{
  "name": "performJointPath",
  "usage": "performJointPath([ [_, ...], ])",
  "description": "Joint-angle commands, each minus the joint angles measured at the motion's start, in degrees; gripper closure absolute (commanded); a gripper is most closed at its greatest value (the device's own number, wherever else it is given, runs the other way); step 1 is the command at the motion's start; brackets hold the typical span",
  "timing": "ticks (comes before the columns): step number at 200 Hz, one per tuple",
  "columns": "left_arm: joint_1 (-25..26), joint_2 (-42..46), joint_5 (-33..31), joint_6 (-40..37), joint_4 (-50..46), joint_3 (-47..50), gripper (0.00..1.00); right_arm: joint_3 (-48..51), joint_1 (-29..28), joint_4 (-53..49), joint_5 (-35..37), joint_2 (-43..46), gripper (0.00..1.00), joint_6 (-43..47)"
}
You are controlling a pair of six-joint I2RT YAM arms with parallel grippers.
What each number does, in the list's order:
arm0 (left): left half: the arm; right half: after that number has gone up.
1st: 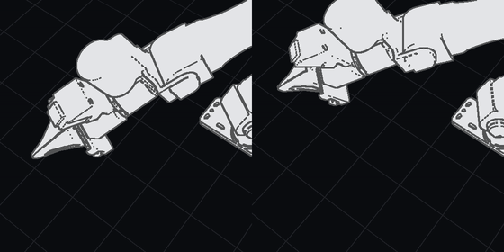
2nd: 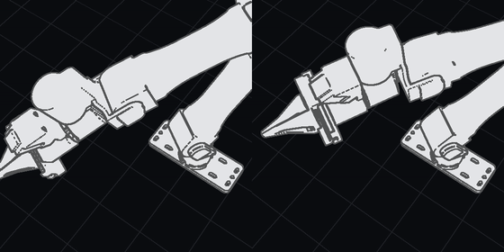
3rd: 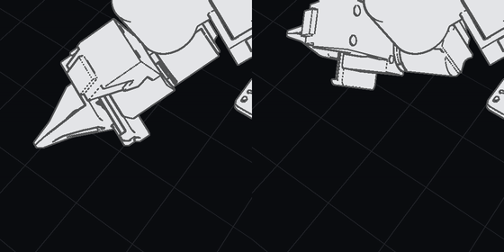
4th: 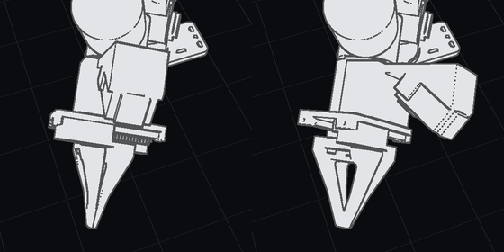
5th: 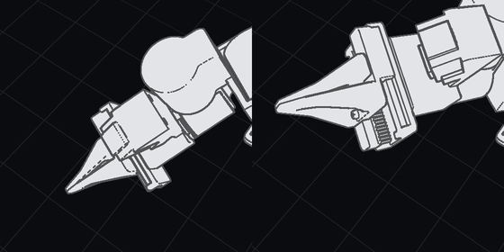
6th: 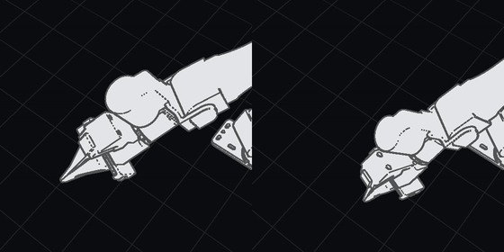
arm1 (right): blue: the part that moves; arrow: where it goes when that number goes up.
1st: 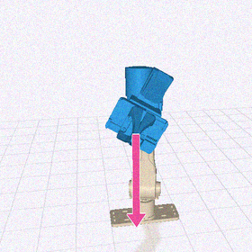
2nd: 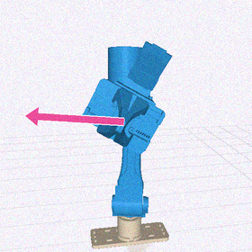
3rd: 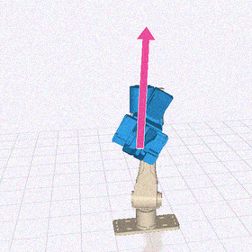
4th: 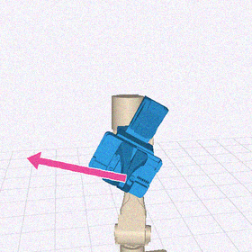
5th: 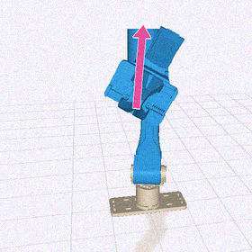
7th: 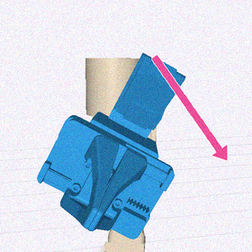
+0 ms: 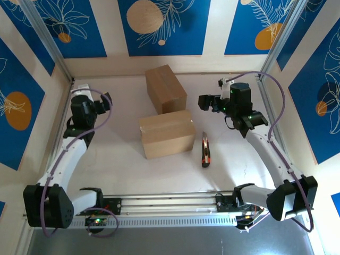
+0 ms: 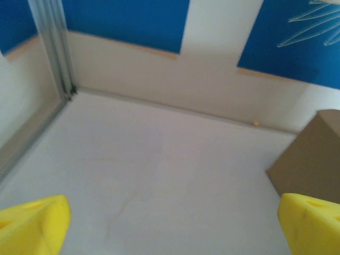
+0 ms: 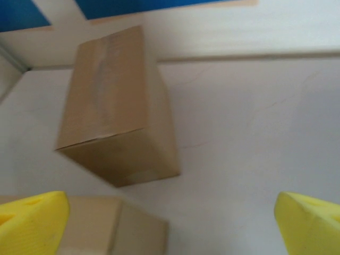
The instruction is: Unpack the express box
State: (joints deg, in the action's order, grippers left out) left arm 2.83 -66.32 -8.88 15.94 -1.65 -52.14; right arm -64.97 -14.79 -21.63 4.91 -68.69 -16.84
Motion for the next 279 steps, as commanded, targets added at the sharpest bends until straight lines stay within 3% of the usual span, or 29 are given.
performJointPath([
  [1, -0.5, -4.3, 11.4, 4.9, -23.0, -8.1, 0.0, -3.7, -1.2, -12.8, -7.5, 0.0, 0.01, -12.5],
  [21, -0.2, -11.3, 24.8, 4.2, -29.9, -16.7, 0.0, -3.7, -3.4, -11.5, -12.0, -1.2, 0.01, -21.2],
  [36, 0.5, -15.1, 29.8, 3.6, -30.9, -20.8, 0.0, -3.1, -6.4, -9.2, -12.6, -2.8, 0.01, -25.2],
  [60, 2.2, -17.5, 31.2, 4.0, -31.2, -23.2, 0.0, -3.9, -9.9, -8.7, -9.2, -7.0, 0.01, -27.3],
  [95, 6.5, -12.7, 30.4, 3.5, -36.6, -20.2, 0.0, -4.2, -9.3, -9.8, -4.7, -9.7, 0.01, -25.9],
  [117, 9.3, -5.4, 28.1, 5.3, -40.7, -15.5, 0.0, -3.4, -6.2, -8.8, -7.4, -10.3, 0.02, -23.4],
  [151, 13.1, 5.3, 27.5, 11.2, -42.7, -6.0, 0.0, -2.7, -2.0, -5.5, -17.7, -12.1, 0.06, -17.4],
  [195, 17.7, 9.3, 30.8, 20.7, -30.9, 4.3, 0.0, -1.7, -1.9, -4.2, -21.1, -13.2, 0.07, -14.4],
  [241, 24.7, 2.5, 29.9, 26.3, -16.3, 5.7, 0.0, -0.2, -2.2, -2.1, -22.4, -14.1, 0.09, -15.1],
  [279, 27.1, -1.2, 26.7, 27.7, -12.6, 5.6, 0.01, 0.2, -3.2, -1.4, -23.2, -15.1, 0.14, -15.4],
])
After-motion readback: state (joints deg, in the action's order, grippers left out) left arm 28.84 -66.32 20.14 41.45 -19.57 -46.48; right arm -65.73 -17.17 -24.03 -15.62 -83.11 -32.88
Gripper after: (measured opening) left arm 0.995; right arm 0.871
